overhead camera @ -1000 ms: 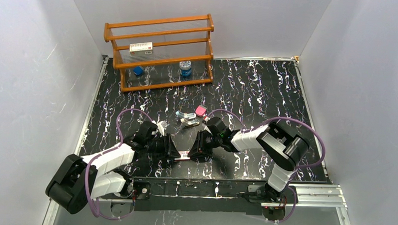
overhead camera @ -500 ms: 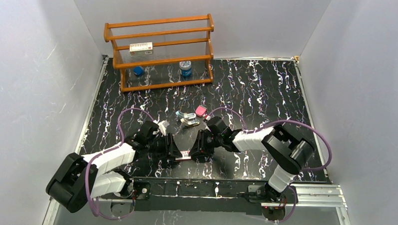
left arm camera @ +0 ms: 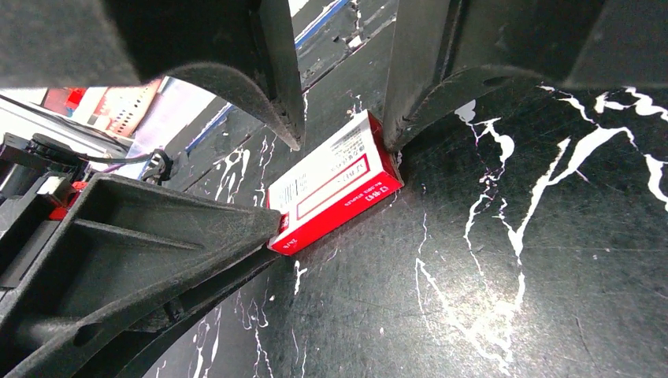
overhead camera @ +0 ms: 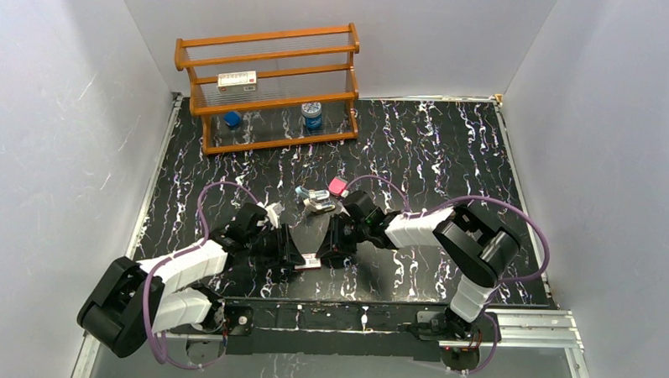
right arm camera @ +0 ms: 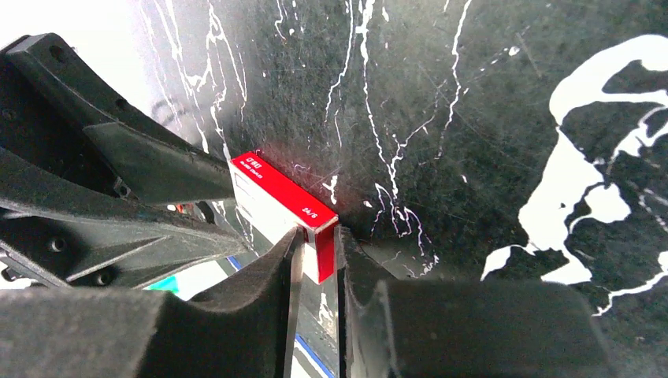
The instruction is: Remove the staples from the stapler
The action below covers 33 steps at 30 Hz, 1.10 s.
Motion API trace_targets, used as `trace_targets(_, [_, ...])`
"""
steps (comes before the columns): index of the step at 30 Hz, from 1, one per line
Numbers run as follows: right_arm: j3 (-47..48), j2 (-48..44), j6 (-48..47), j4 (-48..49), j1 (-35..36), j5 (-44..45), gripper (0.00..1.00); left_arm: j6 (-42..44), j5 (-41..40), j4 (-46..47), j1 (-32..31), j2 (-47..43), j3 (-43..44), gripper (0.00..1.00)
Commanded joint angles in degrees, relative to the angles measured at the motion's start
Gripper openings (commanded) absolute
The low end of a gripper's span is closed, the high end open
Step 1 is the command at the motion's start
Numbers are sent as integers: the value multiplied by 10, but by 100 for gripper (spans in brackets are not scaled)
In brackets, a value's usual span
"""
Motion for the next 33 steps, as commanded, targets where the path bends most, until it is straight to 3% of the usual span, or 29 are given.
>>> trace_targets(1, [19,7,-22,39,0,-35,28,10,8,-7,-4,5,21,38])
trace_targets(8, [-10,-8,2,95,-1,-58,29,6,12,3,-11,11,26,38])
trace_targets(15, [-15,-28,0,-4,-1,18,27,1,10,13,-16,27,43,38])
trace_targets(26, [-58,-127,19,-77,-7,119,24,-25,0,70,-46,89,74,39])
trace_targets(33, [-76,-154,17,-73,-17,109,41,-35,-13,77,-58,94,74,41])
